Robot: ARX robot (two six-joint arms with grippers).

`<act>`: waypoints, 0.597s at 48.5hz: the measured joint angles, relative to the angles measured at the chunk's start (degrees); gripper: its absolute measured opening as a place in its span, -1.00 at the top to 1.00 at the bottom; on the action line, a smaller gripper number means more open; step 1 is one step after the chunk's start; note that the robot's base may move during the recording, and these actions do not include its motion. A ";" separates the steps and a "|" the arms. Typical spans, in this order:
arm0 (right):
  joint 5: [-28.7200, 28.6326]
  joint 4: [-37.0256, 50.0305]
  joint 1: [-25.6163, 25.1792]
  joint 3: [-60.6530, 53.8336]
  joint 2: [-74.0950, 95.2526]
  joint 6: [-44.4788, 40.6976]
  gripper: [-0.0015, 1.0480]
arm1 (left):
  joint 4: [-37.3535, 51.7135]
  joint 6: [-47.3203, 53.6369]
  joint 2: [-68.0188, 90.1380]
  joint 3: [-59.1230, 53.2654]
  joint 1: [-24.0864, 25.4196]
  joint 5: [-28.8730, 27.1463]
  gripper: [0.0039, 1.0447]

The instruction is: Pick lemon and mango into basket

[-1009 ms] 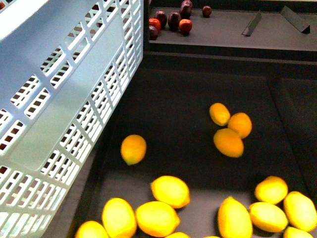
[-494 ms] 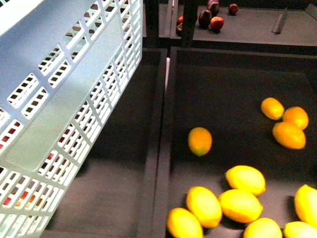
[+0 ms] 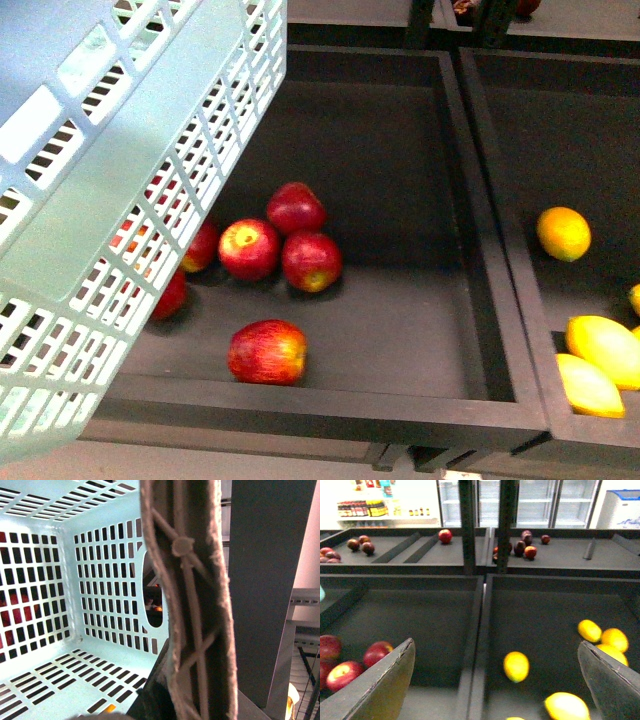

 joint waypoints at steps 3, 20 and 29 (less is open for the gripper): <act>-0.09 0.00 0.00 0.00 -0.02 0.00 -0.83 | 0.00 0.07 0.00 0.00 0.00 -0.13 0.91; -0.11 0.00 -0.04 -0.02 0.02 0.00 -0.83 | 0.00 0.52 -0.04 0.00 0.42 -0.11 0.91; 0.07 0.00 -0.04 -0.02 0.02 0.00 -0.83 | 0.00 0.39 -0.04 0.00 0.20 0.02 0.91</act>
